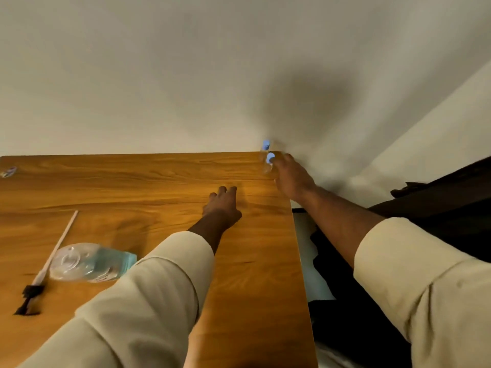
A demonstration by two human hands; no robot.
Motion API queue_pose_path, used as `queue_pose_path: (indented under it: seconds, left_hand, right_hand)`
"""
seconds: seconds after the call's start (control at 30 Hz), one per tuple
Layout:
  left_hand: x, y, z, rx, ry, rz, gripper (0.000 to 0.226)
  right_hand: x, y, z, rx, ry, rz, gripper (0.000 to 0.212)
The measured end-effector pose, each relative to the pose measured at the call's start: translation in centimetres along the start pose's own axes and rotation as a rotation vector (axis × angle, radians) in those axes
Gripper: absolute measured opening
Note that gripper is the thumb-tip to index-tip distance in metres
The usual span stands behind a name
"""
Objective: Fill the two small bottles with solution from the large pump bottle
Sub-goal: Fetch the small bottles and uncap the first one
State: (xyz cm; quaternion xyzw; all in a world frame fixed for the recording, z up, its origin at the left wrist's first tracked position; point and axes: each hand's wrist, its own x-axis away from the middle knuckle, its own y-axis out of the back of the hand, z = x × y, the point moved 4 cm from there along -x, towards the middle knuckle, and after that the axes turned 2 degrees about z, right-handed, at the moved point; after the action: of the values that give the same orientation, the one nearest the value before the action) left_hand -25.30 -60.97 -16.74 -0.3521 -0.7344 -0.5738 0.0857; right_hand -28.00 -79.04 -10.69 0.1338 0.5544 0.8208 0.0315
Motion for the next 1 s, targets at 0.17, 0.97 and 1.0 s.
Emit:
queue_pose_path:
  seconds: [0.17, 0.97, 1.0]
  left_hand:
    - [-3.2, -2.9, 1.3, -0.014, 0.031, 0.111, 0.071]
    - [14.3, -4.4, 8.6, 0.425, -0.069, -0.392, 0.076]
    - [15.5, -4.4, 9.3, 0.401, -0.087, -0.437, 0.071]
  right_hand:
    - [-3.9, -1.4, -1.4, 0.016, 0.030, 0.037, 0.048]
    - [10.7, -5.9, 14.3, -0.097, 0.364, 0.141, 0.025]
    - [11.7, -6.0, 15.4, -0.106, 0.380, 0.142, 0.023]
